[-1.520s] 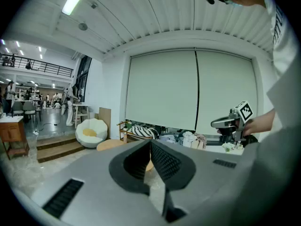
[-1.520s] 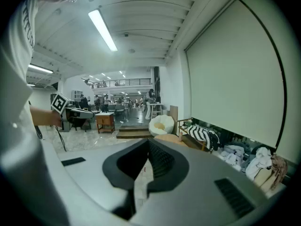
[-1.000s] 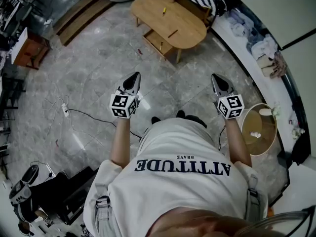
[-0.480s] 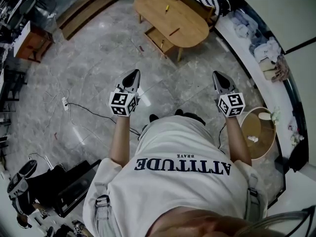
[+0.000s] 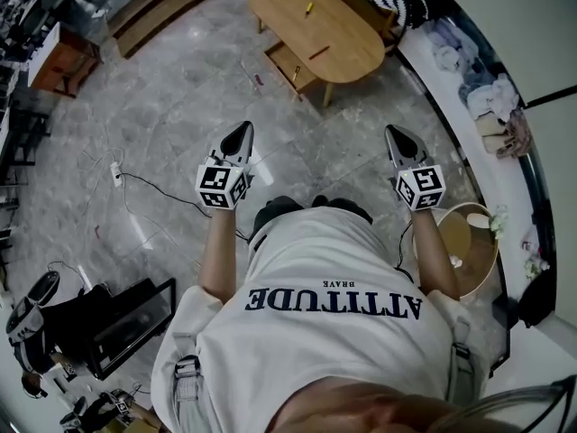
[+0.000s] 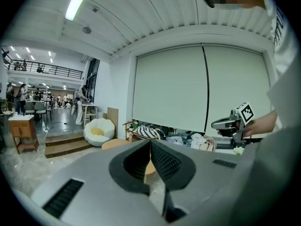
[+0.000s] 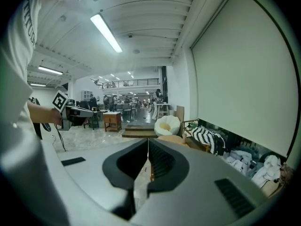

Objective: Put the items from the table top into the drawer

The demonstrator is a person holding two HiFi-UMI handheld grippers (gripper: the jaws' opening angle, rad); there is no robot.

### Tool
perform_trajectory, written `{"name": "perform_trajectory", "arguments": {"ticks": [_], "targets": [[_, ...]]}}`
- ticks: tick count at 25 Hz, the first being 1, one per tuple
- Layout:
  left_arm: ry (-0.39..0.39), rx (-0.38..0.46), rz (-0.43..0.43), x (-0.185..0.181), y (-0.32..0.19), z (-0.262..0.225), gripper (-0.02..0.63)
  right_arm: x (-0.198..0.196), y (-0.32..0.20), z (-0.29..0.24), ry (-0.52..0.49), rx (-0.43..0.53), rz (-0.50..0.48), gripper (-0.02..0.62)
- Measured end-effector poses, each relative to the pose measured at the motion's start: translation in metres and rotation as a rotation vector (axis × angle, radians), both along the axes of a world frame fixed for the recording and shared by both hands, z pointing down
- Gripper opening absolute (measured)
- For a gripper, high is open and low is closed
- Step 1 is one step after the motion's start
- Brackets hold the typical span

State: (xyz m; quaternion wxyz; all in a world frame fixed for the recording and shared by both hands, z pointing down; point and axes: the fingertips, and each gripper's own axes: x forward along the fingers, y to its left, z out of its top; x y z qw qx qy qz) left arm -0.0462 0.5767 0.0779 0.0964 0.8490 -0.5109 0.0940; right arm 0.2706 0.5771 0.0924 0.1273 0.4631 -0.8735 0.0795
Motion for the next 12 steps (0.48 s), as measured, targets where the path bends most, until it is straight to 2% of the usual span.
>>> {"name": "perform_trajectory", "arguments": {"ticks": [7, 12], "targets": [[0.001, -0.026, -0.013, 0.009, -0.013, 0.009, 0.021, 0.011, -0.018, 0.006, -0.01, -0.02, 0.001, 0.02], [0.01, -0.026, -0.01, 0.003, -0.034, 0.01, 0.021, 0.005, -0.033, 0.012, -0.001, -0.039, 0.004, 0.02]]}}
